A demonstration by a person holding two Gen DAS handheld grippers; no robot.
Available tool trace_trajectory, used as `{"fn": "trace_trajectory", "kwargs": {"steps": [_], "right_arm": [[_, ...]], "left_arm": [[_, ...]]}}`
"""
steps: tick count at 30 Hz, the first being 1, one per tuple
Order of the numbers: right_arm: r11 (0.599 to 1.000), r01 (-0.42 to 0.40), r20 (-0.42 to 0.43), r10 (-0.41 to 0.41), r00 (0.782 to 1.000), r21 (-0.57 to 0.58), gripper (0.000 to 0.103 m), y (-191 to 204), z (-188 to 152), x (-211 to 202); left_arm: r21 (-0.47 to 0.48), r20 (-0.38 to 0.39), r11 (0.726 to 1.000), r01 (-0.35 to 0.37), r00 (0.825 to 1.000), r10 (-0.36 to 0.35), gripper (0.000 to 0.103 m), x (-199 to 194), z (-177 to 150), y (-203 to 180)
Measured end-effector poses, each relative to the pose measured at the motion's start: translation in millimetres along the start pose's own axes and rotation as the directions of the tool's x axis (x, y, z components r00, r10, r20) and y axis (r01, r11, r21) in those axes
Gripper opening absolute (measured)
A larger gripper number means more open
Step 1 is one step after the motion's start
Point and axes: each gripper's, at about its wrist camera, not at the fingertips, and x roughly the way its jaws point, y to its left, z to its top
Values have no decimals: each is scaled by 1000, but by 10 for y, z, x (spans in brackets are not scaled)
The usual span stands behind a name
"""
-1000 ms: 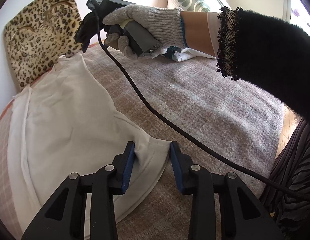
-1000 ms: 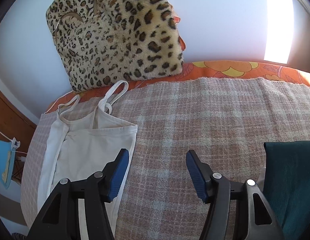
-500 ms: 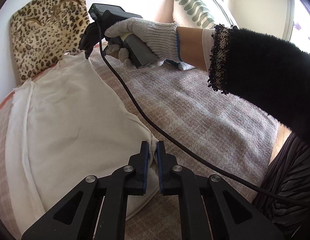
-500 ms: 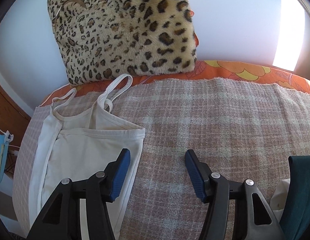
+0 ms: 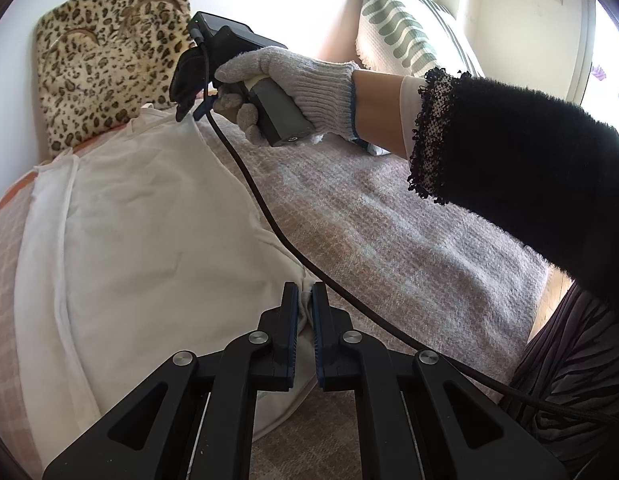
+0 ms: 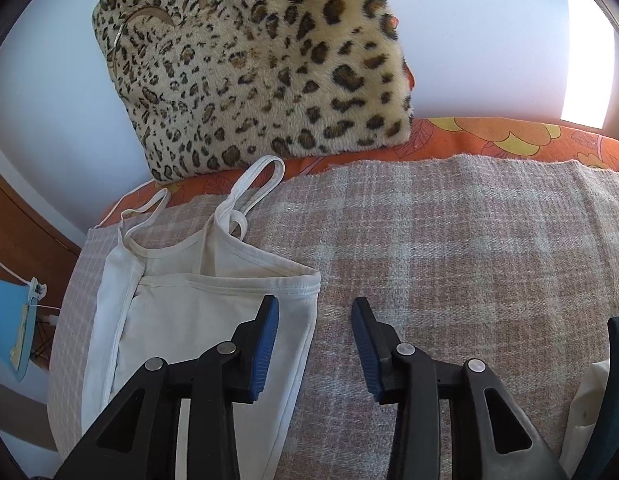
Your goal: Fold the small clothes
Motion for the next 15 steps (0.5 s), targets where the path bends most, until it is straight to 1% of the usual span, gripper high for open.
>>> {"fn": "trace_trajectory", "kwargs": {"steps": [1,2,4,7,13,15], "right_arm": [[1000,7,4,-6,1000,-16,17,53,-5,3],[999,18,8,-18,1000,-32,10,103,-7,3],[998,28,7,-27,1000,-51,5,176,1,-2],[998,34,24,-33,999,-52,4,230,34,-67],[995,63,49,-59,997,-77,3,410,110,-166],[994,70,53,-66,996,-85,3,495,125,-165]], "left_arm": [[-5,4,1000,-2,1000,2,6,-19,-3,19],[-10,5,1000,-3,1000,3,6,-36,-8,37],[-23,8,1000,-7,1000,7,6,-80,-28,82],[-52,17,999,-12,1000,13,5,-156,-63,162],[-116,56,993,-23,998,29,5,-263,-152,336],[-150,54,989,-13,998,21,5,-277,-193,400]]}}
